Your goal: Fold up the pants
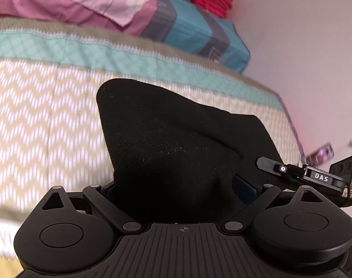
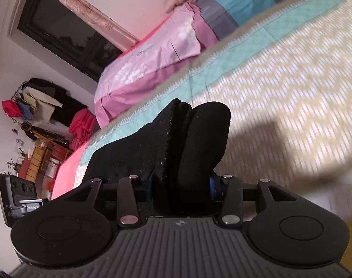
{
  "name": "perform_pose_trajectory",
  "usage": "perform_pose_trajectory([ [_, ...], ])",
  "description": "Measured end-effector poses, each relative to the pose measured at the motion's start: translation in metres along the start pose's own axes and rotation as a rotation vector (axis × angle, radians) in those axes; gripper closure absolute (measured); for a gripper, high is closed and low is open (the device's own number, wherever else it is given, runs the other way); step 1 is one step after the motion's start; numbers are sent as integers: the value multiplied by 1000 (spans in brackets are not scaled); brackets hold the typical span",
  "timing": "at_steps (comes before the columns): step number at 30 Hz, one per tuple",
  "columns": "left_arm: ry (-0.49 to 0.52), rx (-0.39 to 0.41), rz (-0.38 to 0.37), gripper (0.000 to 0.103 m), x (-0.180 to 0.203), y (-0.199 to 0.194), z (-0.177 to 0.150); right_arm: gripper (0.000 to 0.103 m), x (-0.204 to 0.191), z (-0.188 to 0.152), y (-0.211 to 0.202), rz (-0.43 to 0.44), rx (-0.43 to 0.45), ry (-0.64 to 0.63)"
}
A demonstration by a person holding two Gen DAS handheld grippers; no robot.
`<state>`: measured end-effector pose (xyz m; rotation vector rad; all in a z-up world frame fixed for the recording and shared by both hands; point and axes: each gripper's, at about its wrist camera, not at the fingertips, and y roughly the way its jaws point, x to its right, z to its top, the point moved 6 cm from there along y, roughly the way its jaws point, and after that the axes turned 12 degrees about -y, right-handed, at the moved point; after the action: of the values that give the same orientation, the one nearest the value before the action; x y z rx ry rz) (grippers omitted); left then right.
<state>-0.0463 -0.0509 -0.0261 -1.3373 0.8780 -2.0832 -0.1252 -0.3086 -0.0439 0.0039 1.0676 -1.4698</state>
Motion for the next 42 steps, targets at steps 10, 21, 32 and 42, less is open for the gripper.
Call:
perform_pose_trajectory([
  [10, 32, -114, 283, 0, -46, 44, -79, 25, 15, -71, -8, -281, -31, 3],
  [21, 163, -53, 410, 0, -20, 56, -68, 24, 28, -48, 43, -409, -45, -50],
  [32, 163, -36, 445, 0, -18, 35, -72, 13, 22, -116, -16, -433, -50, -3],
  [42, 225, 55, 565, 0, -16, -33, -86, 9, 20, -142, -63, -570, -84, -6],
])
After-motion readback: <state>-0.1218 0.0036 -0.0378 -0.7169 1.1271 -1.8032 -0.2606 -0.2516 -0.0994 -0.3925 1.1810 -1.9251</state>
